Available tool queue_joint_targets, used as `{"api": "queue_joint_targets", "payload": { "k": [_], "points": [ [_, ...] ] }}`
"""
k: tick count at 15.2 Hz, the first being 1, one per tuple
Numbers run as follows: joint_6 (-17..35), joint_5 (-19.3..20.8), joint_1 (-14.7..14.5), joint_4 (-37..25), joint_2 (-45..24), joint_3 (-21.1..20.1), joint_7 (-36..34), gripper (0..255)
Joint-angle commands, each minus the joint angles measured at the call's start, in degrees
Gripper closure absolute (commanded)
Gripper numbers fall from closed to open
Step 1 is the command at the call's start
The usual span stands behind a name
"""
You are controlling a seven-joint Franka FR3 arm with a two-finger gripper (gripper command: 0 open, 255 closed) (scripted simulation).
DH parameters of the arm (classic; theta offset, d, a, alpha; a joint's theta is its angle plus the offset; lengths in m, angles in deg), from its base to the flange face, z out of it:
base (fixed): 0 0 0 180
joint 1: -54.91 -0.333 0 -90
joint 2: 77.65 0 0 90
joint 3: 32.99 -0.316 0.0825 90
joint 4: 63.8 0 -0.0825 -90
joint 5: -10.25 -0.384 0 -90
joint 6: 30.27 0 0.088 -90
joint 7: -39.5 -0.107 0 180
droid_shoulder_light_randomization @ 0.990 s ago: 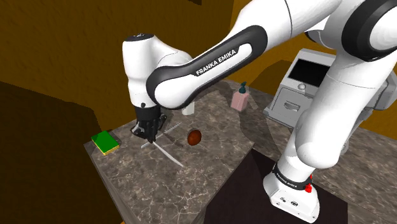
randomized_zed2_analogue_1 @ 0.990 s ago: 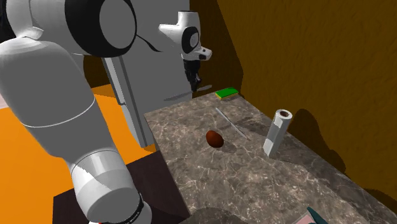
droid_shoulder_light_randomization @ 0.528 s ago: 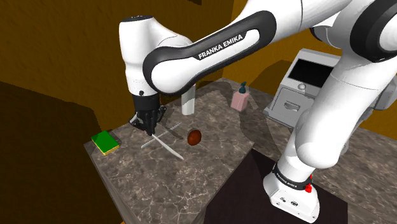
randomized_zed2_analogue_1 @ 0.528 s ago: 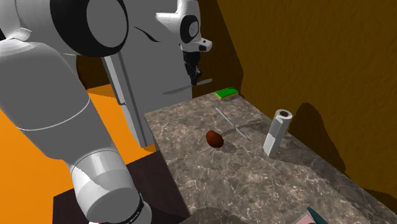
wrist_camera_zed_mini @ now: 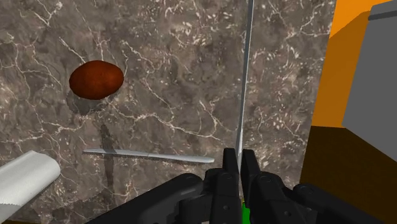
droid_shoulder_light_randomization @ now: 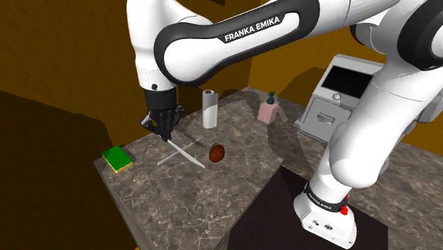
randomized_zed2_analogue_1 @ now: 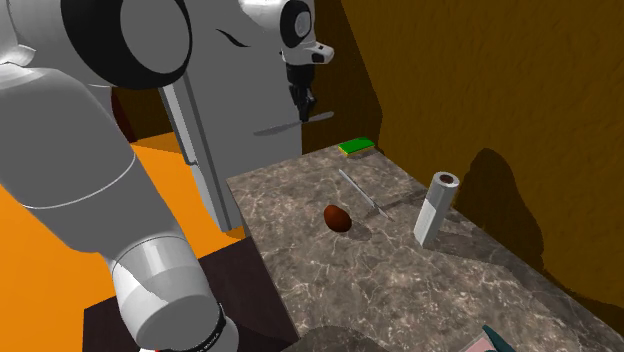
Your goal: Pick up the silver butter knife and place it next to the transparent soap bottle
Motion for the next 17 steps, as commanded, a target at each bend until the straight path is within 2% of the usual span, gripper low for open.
{"api": "queue_joint_targets", "payload": {
  "k": [1,7,12,17],
  "points": [
    [-1.47,-0.26,0.1,-1.03,0.47,0.16,0.36,255],
    [-5.46,-0.54,0.17,-4.55,1.02,0.29,0.67,255],
    [-4.61,-3.29,2.81,2.15,7.47,4.8,8.91,255],
    [-4.28,-4.36,5.09,7.17,12.23,9.72,16.69,255]
  ]
}}
